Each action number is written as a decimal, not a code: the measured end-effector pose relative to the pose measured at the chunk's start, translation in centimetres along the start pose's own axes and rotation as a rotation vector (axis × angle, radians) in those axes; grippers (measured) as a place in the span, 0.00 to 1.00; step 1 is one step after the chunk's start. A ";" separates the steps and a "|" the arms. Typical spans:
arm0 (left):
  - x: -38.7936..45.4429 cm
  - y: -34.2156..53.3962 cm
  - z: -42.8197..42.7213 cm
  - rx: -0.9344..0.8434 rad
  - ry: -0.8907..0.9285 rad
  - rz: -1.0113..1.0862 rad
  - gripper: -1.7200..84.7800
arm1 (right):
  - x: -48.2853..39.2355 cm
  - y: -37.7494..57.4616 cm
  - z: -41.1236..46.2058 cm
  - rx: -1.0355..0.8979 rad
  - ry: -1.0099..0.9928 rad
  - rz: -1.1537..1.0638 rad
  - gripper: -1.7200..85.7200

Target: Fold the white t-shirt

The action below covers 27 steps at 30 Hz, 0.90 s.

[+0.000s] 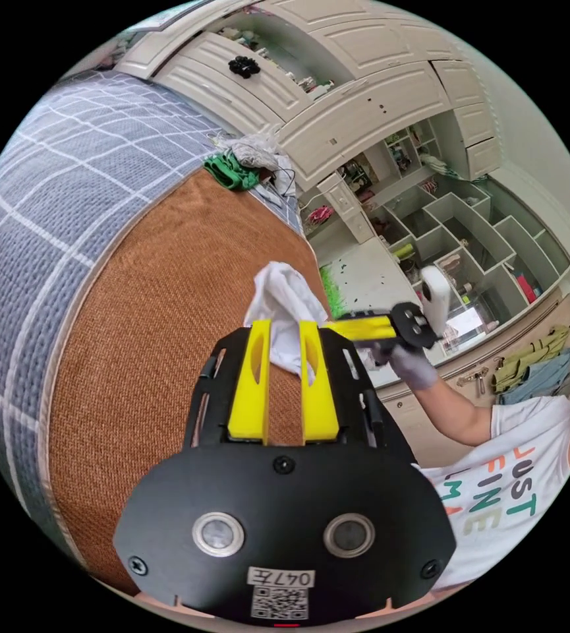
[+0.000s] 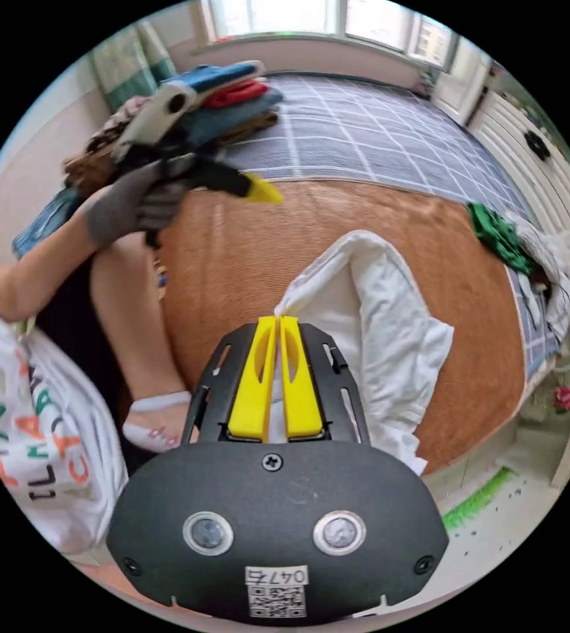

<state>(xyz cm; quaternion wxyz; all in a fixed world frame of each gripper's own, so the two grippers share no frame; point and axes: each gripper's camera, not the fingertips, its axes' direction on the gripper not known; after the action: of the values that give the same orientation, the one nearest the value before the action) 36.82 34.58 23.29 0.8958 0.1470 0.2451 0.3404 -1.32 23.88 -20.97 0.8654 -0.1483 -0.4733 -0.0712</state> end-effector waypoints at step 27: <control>3.8 0.4 -11.9 0.170 0.031 0.086 0.01 | 3.0 28.7 -2.5 0.332 -0.013 0.401 0.01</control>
<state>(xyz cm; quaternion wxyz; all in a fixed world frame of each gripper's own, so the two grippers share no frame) 32.61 38.65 12.21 0.8608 0.2275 0.2801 0.3589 9.87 50.27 -25.17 0.8717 -0.0955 -0.4450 0.1813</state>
